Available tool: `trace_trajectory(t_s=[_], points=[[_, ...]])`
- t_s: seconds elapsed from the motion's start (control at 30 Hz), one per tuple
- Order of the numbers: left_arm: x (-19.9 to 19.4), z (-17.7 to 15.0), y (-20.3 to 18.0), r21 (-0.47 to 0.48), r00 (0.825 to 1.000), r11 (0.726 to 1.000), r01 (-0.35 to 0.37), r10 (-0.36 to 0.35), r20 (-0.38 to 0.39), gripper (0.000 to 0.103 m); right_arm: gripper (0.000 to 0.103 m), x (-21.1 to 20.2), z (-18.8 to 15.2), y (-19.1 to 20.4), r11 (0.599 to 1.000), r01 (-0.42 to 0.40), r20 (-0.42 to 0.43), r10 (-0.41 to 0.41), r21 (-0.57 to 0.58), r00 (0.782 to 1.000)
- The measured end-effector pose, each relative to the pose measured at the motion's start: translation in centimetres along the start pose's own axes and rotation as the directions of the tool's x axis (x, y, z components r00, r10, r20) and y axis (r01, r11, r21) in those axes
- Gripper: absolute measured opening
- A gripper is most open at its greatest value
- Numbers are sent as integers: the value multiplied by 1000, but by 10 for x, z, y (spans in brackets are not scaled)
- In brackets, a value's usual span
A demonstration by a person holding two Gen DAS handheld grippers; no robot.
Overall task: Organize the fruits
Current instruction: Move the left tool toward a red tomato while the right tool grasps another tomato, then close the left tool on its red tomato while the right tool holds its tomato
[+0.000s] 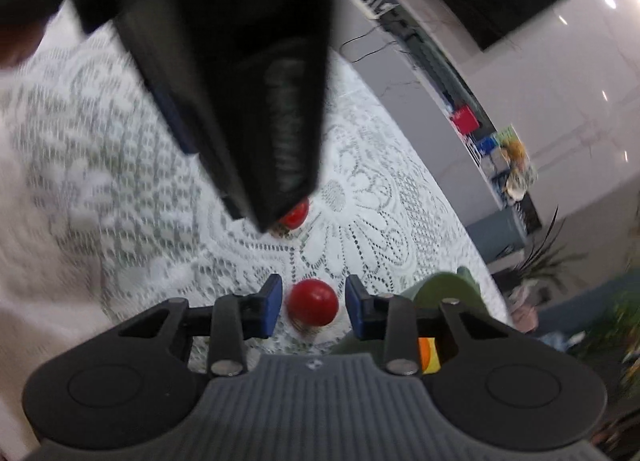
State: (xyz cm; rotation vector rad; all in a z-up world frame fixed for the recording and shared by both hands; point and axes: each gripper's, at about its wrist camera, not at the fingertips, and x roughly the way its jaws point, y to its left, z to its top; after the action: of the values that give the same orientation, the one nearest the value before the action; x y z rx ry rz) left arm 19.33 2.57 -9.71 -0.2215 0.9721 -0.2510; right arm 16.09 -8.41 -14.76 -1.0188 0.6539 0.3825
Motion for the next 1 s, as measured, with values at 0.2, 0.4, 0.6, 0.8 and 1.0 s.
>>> trace_trajectory(t_s=[0.2, 0.4, 0.6, 0.8, 1.0], points=[[5, 3, 0, 48, 1000, 999, 3, -3, 4, 48, 31, 10, 4, 2, 986, -18, -56, 9, -164, 998], [9, 4, 8, 44, 1000, 999, 14, -14, 2, 48, 30, 20, 2, 1, 964, -62, -92, 39, -260, 995], [13, 7, 12, 34, 999, 999, 35, -35, 3, 48, 24, 23, 3, -7, 960, -78, -100, 52, -269, 994], [15, 9, 11, 41, 998, 998, 55, -55, 18, 48, 23, 15, 4, -16, 972, -57, -53, 46, -230, 998], [22, 18, 5, 42, 998, 998, 47, -49, 29, 48, 23, 2, 10, -39, 998, -44, 13, 44, -48, 999]])
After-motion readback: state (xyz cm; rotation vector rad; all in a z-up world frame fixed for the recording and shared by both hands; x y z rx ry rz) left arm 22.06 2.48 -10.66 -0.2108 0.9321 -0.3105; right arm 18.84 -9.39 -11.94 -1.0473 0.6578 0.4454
